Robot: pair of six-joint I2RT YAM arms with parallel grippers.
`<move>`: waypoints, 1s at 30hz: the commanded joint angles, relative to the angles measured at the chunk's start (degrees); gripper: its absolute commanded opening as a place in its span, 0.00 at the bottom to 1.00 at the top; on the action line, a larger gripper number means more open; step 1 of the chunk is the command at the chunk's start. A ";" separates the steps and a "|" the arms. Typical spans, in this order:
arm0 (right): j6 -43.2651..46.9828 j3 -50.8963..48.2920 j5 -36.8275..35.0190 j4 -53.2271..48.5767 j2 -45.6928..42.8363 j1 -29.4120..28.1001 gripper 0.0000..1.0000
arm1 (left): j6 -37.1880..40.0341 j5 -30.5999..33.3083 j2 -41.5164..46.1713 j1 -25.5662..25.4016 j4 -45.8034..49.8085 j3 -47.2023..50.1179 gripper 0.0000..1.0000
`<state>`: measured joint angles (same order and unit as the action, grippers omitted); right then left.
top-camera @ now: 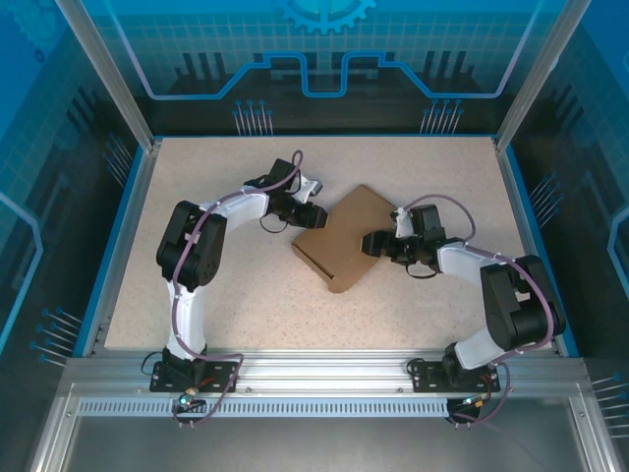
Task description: Fold the paper box
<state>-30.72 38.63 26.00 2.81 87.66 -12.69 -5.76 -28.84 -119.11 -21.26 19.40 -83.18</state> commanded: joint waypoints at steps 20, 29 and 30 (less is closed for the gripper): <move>-1.42 -1.15 1.50 6.61 -10.14 -1.80 0.70 | -3.32 -8.00 -0.34 -3.92 -3.30 6.80 0.34; 1.24 1.53 -2.76 0.00 -14.65 -4.28 0.65 | -3.48 -11.10 -0.60 -5.33 -4.45 6.47 0.36; 1.47 1.84 -3.23 -0.63 -15.06 -4.63 0.65 | -3.47 -11.34 -0.59 -5.35 -4.50 6.48 0.36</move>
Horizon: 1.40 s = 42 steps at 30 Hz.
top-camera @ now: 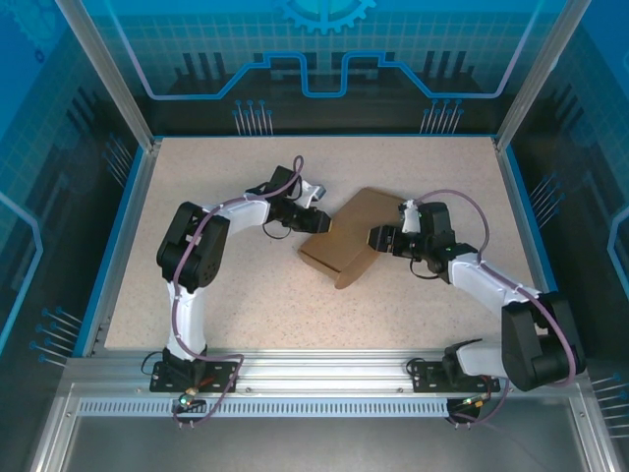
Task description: Fold the paper box
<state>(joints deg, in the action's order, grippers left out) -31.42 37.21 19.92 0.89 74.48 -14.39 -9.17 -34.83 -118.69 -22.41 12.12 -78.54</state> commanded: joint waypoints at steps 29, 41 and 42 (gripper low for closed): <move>6.12 12.74 -9.09 -14.55 1.53 -7.70 0.57 | -0.50 -4.96 -2.97 -4.97 2.71 -1.22 0.45; 6.92 15.74 -18.57 -16.84 5.84 -12.66 0.51 | -4.02 3.95 2.56 -4.15 -1.76 2.84 0.56; 6.83 15.70 -18.69 -16.75 6.06 -12.75 0.51 | -4.37 5.76 3.80 -3.97 -2.54 3.80 0.58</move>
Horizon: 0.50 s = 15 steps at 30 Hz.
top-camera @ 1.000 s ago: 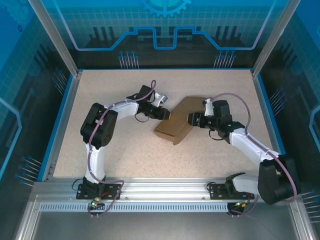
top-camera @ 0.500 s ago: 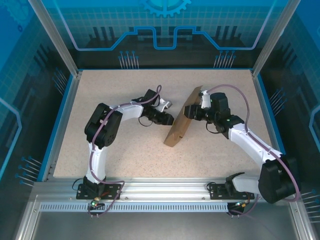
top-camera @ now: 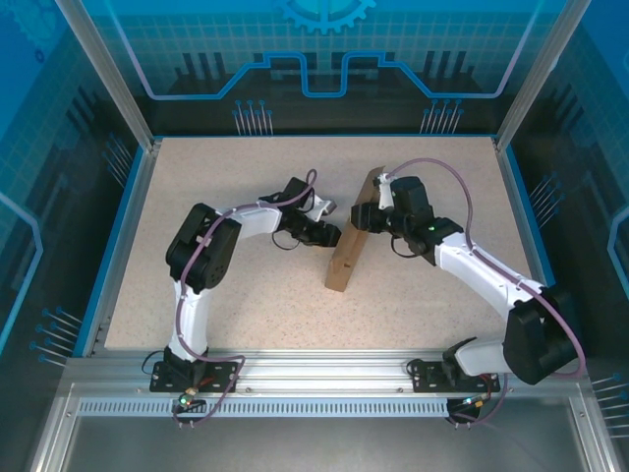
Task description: Fold the paper box
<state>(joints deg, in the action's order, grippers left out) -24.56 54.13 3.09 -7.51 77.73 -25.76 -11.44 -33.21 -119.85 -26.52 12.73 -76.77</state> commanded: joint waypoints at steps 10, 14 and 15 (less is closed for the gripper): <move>-0.22 -0.96 -2.03 -7.55 3.93 -1.66 0.50 | -6.36 19.67 29.53 1.20 -24.84 25.71 0.74; -0.05 -0.75 -2.09 -7.52 4.08 -1.66 0.50 | -6.32 24.19 40.09 -2.83 -35.09 36.16 0.78; 0.03 -0.65 -2.05 -7.56 4.17 -1.71 0.50 | -5.24 25.48 42.04 -4.46 -36.87 38.01 0.80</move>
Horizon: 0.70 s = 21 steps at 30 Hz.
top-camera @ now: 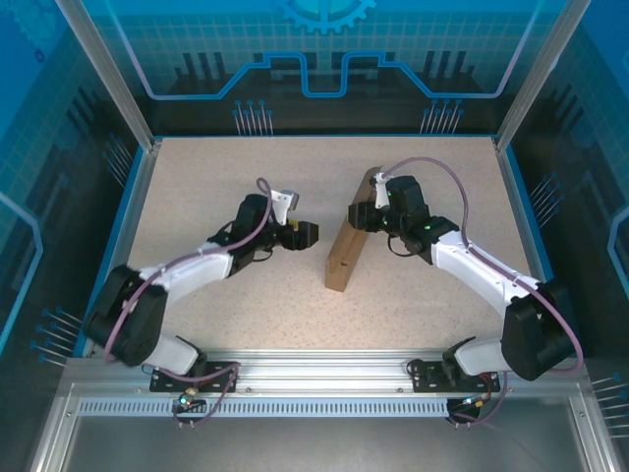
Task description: Fold the paper box
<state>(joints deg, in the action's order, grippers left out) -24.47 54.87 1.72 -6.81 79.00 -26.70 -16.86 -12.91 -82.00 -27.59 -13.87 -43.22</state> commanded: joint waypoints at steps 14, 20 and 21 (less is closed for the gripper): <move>0.23 -1.41 -0.66 -7.82 3.09 -0.68 0.50 | 8.28 16.13 9.68 -19.67 -16.75 10.43 0.89; 0.15 -1.46 -0.82 -7.78 3.27 -0.68 0.51 | 6.90 19.96 13.97 -21.63 -22.08 13.54 0.88; 0.13 -1.53 -0.75 -7.71 3.39 -0.71 0.51 | 7.31 19.80 14.30 -22.25 -21.84 13.27 0.88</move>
<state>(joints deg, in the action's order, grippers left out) -24.29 55.16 1.69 -6.37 79.53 -26.74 -10.17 4.62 -70.17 -48.29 -30.92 -30.50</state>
